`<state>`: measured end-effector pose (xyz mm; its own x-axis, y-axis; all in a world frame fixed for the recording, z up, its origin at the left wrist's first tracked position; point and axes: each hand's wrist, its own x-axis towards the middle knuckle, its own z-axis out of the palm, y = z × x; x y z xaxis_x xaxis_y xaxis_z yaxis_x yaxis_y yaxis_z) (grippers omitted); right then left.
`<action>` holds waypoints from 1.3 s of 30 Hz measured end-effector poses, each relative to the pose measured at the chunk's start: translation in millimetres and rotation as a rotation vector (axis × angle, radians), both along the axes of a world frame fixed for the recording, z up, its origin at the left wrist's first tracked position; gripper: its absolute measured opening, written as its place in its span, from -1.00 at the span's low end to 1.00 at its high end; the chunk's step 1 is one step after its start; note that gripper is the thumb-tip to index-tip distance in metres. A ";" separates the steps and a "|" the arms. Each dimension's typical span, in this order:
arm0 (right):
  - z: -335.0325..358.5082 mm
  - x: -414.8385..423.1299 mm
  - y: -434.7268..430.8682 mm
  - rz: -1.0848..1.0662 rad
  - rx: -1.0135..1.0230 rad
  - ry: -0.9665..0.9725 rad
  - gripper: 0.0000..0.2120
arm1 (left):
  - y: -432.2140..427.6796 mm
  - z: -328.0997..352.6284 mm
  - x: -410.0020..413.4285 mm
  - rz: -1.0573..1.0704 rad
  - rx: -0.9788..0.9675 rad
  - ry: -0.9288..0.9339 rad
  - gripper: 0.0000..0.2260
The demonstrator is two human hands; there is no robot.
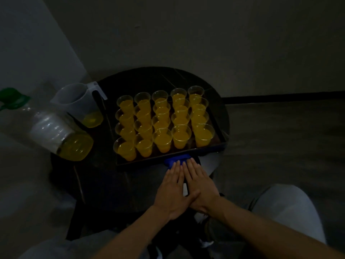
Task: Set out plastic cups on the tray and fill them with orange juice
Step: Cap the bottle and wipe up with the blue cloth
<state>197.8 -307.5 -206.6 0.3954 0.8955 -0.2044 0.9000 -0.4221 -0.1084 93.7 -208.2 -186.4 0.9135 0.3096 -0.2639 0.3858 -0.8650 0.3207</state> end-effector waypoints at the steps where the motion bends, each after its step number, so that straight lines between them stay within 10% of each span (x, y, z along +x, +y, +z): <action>1: -1.0 4.0 -2.2 0.002 -0.003 -0.007 -0.07 | -2.2 -0.8 3.6 -0.002 -0.001 0.003 0.00; 39: -4.1 -25.0 -32.0 -0.213 -0.027 0.060 -0.05 | -17.1 0.4 -4.4 -0.210 -0.024 0.007 -0.02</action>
